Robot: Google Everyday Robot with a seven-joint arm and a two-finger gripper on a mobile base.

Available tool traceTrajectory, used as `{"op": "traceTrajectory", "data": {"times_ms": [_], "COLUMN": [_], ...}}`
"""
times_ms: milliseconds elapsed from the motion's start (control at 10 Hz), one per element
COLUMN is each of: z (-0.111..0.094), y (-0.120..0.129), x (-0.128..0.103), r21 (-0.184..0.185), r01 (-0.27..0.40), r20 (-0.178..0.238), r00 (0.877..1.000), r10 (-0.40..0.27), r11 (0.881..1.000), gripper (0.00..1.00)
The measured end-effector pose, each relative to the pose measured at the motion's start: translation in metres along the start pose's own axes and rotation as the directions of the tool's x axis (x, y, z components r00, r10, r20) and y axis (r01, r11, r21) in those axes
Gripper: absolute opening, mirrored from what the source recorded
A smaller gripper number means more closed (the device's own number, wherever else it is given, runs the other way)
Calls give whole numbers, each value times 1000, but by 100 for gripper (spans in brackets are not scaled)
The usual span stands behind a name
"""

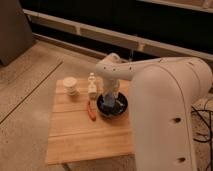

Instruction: Place the white sponge in the ceramic bowl

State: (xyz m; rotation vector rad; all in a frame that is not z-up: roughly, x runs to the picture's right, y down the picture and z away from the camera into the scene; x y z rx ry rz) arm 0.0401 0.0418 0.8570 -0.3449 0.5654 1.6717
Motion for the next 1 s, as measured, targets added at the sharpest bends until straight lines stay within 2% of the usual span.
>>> {"op": "traceTrajectory", "data": {"times_ms": [100,400,1000], "z": [0,0,0], "y": [0,-1,-1], "x": [0,0,0], "r21": [0,0,0], "r01": [0,-1,-1], "r20": [0,0,0], "r00": [1000,1000,1000], "r10": [0,1,1], "r11": [1000,1000,1000], "gripper": [53,78,80]}}
